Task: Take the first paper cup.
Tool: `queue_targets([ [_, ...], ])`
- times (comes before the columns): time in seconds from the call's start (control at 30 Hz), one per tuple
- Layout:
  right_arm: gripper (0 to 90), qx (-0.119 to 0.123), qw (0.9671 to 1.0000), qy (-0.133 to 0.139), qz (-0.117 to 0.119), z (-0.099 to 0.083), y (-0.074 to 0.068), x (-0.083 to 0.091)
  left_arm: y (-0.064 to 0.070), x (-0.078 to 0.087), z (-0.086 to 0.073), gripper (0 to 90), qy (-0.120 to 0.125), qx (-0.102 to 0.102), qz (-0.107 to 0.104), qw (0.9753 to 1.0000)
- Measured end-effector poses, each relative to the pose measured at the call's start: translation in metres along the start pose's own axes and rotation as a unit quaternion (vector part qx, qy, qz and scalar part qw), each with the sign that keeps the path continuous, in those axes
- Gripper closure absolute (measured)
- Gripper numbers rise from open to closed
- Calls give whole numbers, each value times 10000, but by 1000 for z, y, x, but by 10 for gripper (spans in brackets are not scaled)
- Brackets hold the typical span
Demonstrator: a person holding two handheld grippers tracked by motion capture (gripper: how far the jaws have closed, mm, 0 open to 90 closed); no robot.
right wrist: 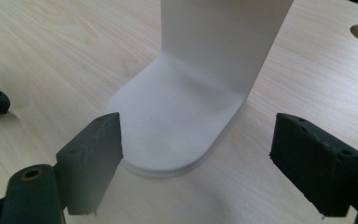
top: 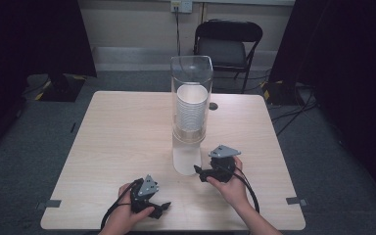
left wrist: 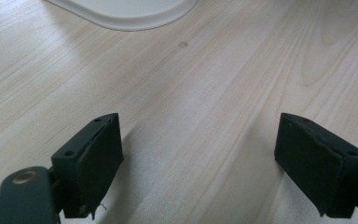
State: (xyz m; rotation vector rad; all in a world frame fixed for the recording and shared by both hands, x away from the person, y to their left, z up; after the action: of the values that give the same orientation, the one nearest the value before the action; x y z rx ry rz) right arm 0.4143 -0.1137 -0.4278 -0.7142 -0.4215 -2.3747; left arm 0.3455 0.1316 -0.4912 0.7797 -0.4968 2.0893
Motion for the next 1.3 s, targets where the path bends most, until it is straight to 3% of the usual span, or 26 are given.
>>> queue_targets([
  [0.8,148,-113,9975,640,271,40,-5,-7,0,0,0,146,-2,2,0,10000],
  [1.0,162,-83,9967,755,296,52,-10,-8,0,0,0,146,2,3,0,10000],
  [1.3,241,-249,9940,999,366,63,-10,-10,0,0,0,145,1,5,-1,10000],
])
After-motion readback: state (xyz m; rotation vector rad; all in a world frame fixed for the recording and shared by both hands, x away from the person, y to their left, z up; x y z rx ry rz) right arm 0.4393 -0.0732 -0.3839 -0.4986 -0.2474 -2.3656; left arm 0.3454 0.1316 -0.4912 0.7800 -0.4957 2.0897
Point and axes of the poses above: each handheld gripper's, and its own axes: x roughly backward along the jaws, z roughly out of its top, y roughly to its right, the point moved 3 cm from there along -x, roughly forward along the jaws, and after that the axes turned 4 degrees about -y, right-handed, at the moved point
